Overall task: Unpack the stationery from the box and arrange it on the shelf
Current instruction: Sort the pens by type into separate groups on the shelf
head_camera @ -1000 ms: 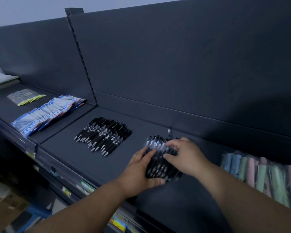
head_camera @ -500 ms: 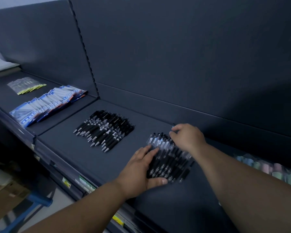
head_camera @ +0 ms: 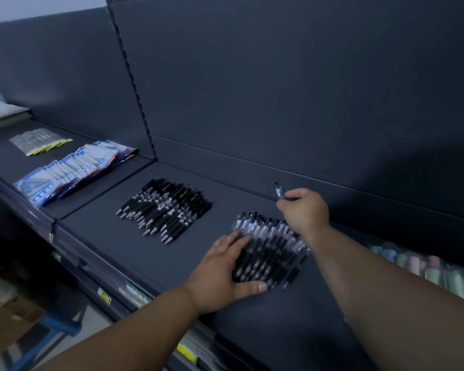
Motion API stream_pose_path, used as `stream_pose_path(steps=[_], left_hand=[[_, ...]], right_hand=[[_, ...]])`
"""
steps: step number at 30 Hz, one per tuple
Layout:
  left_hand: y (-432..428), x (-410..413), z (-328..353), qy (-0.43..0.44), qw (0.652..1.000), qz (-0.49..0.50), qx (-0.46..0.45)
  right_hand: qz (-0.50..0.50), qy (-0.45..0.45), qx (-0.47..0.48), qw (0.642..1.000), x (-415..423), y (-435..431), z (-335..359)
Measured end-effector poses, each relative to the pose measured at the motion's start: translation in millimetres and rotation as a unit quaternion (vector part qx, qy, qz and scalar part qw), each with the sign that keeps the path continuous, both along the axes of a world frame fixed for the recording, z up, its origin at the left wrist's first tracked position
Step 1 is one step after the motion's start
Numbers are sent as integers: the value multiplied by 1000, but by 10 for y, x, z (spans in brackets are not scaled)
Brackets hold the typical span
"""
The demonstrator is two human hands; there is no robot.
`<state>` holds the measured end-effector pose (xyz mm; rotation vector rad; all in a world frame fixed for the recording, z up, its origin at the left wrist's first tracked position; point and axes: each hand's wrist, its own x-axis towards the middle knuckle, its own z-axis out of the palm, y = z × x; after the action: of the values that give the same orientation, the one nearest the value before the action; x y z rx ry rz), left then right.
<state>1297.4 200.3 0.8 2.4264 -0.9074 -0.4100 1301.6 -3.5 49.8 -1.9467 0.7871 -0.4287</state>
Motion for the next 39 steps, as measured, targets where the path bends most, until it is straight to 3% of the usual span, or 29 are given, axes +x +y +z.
stream_pose_path(steps=[9,13,16,19,25,32,39], left_hand=[[-83,59,131,22,1000,-19,-7],[-43,-26,119,3,1000,-6,-15],[19,-51,147,15,1000,-17,-1],[132,-58,214,30,999,-11,-5],[636,-25,331,-54,995,78,-33],[1978,28,372,-125,971,203,8],[3908,-233,142,-64,920,372,107]], right_hand=[[78,157,51,983,-955,143,120],[122,184,41,974,-1048,255,94],[121,205,-17,971,-1010,244,60],[112,232,-144,955,-947,243,115],[186,146,-230,944,-717,770,259],[332,40,-309,890,-336,2047,261],[486,77,-368,789,82,3612,10]])
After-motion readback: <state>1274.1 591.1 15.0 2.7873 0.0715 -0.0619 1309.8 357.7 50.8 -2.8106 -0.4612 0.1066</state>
